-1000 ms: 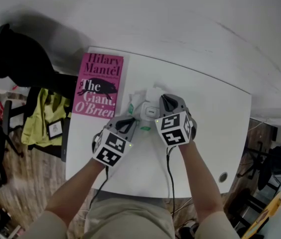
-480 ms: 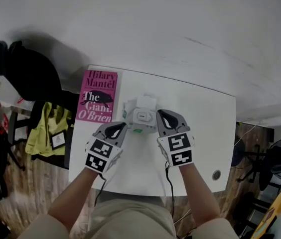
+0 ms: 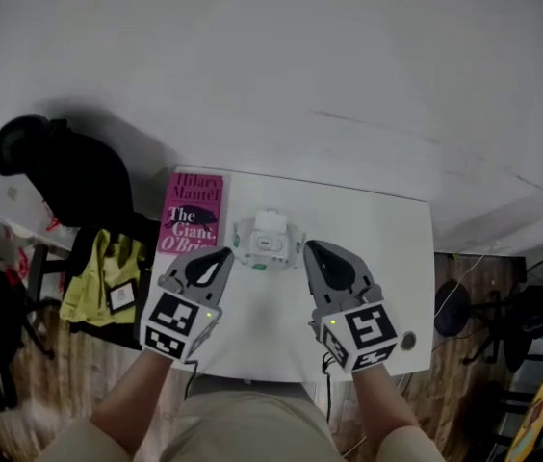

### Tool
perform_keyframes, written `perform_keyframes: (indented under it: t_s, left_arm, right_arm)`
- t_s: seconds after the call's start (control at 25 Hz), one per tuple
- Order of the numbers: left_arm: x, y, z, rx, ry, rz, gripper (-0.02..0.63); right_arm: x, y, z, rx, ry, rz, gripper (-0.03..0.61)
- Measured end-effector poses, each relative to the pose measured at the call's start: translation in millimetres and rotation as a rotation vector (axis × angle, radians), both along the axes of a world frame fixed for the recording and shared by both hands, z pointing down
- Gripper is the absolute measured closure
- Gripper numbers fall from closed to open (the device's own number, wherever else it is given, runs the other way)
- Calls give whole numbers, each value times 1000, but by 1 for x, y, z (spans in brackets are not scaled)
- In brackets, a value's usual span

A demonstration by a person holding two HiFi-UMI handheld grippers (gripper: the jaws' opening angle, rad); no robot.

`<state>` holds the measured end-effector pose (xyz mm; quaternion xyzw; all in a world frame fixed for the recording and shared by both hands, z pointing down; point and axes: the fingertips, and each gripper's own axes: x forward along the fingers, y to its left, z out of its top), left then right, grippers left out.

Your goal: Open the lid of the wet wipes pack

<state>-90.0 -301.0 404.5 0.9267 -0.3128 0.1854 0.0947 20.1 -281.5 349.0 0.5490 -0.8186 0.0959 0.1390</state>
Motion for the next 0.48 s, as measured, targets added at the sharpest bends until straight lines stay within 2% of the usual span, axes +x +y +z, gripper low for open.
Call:
perform_keyframes:
  t_s: [0.2,0.48]
  left_arm:
    - [-3,25,-48,88,5,20,592]
    - [-11,57,-82,157,57,45,592]
  right_arm:
    - [-9,39,-44,70,-49,-14,555]
    - [-15,78,-62,105,-87,10,555]
